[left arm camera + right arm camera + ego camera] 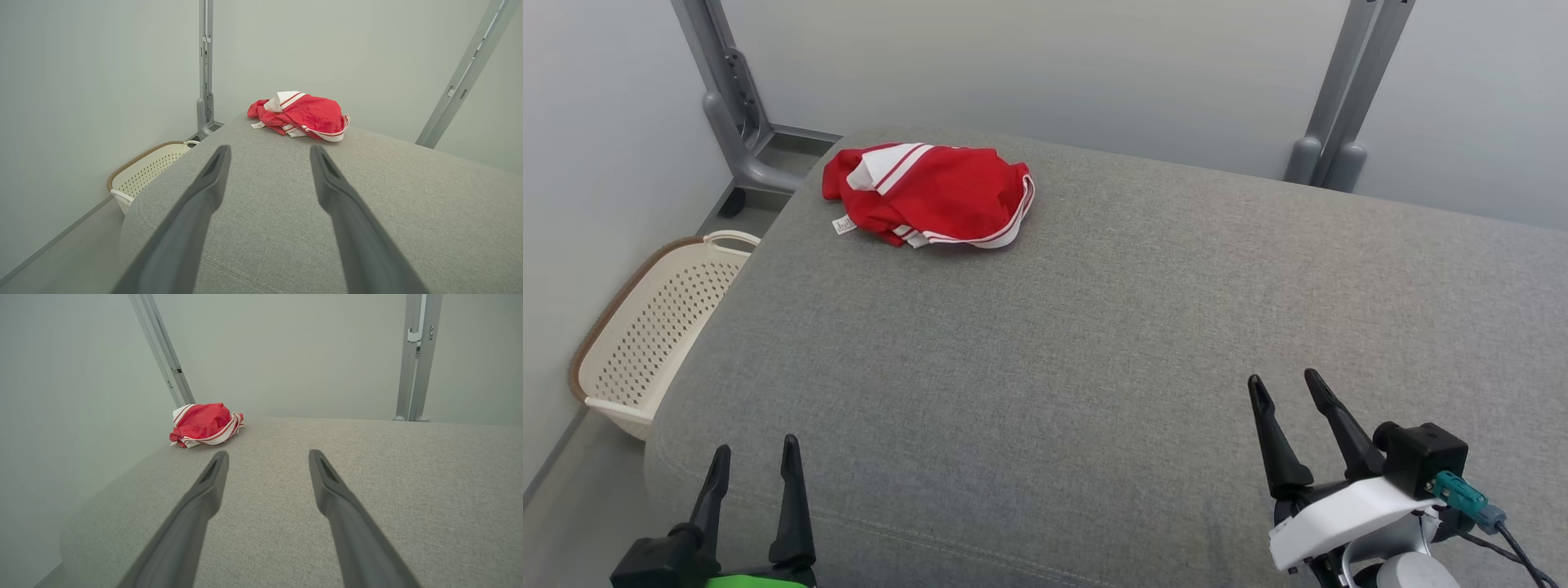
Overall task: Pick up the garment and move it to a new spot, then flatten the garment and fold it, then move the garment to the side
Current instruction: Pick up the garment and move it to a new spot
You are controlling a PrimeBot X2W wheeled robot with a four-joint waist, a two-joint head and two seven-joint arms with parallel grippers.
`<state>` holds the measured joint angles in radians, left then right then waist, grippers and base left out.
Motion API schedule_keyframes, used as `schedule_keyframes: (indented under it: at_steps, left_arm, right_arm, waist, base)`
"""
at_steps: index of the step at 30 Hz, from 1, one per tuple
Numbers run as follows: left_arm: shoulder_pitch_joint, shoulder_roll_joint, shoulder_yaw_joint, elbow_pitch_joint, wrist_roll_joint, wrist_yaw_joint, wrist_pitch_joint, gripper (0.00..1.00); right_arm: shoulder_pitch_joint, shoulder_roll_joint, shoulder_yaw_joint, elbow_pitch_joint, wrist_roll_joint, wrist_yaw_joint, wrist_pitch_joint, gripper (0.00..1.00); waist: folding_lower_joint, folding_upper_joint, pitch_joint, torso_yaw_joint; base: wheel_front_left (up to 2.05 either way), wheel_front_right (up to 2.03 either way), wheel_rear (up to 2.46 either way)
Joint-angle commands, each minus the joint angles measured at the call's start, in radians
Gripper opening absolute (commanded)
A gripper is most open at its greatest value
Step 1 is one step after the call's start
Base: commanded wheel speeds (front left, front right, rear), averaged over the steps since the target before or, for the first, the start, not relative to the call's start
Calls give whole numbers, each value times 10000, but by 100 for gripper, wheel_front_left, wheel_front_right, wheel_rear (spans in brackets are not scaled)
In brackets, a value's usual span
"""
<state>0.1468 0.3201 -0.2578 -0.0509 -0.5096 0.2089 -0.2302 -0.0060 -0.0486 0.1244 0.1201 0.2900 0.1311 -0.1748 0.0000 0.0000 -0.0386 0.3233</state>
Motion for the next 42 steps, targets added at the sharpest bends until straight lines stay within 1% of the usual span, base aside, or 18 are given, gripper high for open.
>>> schedule_keyframes:
  at_steps: [1,10,23,42]
  left_arm:
    - [-135,-21,48,41,-86,-49,-62,100]
    - [-109,-60,63,132,-98,-134,-161,100]
    - [-54,8,-31,160,-75,-72,-140,100]
    - [-403,54,-274,382,7,67,154,100]
  right_arm:
    - [-95,-36,-3,-13,-36,-6,-30,100]
    - [-36,-36,33,11,-47,-7,-49,100]
    - [-3,-36,78,31,-2,-7,-46,100]
    - [-116,-36,-10,-44,-19,-7,-68,100]
  waist:
    - [0,0,-4,-24]
    - [0,0,-61,-139]
    - [0,0,-160,-208]
    - [0,0,26,-58]
  base:
    - [0,0,0]
    - [0,0,0]
    - [0,0,0]
    - [0,0,0]
